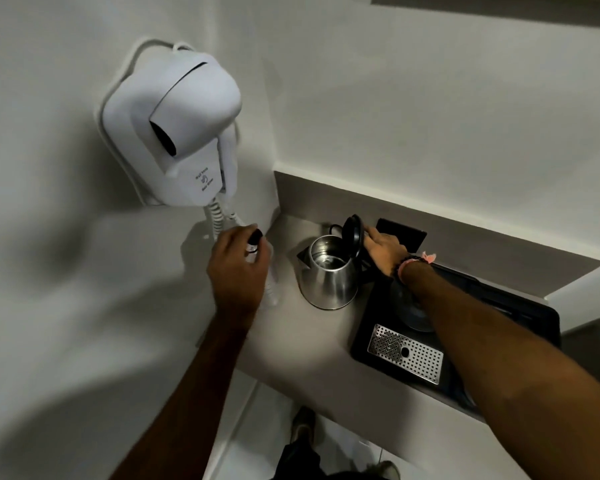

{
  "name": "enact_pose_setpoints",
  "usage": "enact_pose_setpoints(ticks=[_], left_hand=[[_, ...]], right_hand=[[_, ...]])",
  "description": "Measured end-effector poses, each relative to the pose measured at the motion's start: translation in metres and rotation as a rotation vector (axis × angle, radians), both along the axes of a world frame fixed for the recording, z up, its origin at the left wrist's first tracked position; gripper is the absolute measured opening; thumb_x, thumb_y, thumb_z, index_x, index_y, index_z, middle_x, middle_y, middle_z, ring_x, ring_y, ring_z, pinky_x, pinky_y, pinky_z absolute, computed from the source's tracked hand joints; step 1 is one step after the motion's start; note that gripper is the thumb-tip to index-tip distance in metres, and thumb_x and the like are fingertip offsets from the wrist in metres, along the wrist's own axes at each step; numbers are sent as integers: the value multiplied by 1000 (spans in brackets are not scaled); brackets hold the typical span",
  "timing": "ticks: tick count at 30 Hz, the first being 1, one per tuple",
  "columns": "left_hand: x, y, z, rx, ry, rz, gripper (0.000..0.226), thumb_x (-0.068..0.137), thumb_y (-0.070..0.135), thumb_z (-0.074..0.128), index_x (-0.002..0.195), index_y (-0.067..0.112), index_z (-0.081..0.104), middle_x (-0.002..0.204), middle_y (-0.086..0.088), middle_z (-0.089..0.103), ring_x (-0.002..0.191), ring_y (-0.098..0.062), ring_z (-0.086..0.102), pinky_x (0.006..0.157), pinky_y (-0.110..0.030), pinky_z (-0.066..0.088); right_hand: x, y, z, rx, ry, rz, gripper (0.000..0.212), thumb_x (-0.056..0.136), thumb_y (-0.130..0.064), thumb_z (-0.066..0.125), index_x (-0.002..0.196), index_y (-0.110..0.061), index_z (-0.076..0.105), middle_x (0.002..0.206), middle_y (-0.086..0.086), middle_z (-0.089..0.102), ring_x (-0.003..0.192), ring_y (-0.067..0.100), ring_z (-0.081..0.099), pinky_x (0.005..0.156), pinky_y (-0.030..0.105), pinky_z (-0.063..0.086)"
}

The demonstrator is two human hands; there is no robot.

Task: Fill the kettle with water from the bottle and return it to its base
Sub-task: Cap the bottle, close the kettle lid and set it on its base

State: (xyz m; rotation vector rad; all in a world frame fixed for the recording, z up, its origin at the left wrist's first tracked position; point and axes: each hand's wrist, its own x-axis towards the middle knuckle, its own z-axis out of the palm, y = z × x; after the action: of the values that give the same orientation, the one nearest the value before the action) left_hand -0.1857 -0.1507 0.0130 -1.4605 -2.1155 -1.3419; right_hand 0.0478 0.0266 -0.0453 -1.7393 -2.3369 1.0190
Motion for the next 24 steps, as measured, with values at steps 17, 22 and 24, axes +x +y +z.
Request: enact_pose_setpoints(ticks=[17, 22, 24], left_hand=[[-23, 8, -13, -219, -141, -34, 21, 85, 12, 73, 102, 1, 76, 105, -15, 75, 90, -28, 72, 78, -46, 61], [-25, 9, -14, -214, -202, 19, 22, 80, 23, 79, 95, 7, 79, 101, -10, 73, 88, -26, 70, 84, -39, 56], [-26, 10, -16, -205, -204, 15, 22, 81, 21, 78, 97, 6, 79, 101, -10, 74, 88, -25, 71, 84, -40, 57]], right_hand=[[-1, -8, 9, -42, 42, -48, 58, 98, -62, 23, 151, -39, 28, 150, 18, 44, 139, 40, 36, 114, 54, 26], [-1, -9, 9, -45, 55, -48, 57, 99, -59, 24, 151, -37, 30, 148, 19, 45, 138, 39, 37, 114, 53, 28], [-1, -8, 8, -50, 62, -47, 57, 99, -59, 24, 151, -36, 31, 148, 19, 46, 137, 39, 37, 113, 54, 28]])
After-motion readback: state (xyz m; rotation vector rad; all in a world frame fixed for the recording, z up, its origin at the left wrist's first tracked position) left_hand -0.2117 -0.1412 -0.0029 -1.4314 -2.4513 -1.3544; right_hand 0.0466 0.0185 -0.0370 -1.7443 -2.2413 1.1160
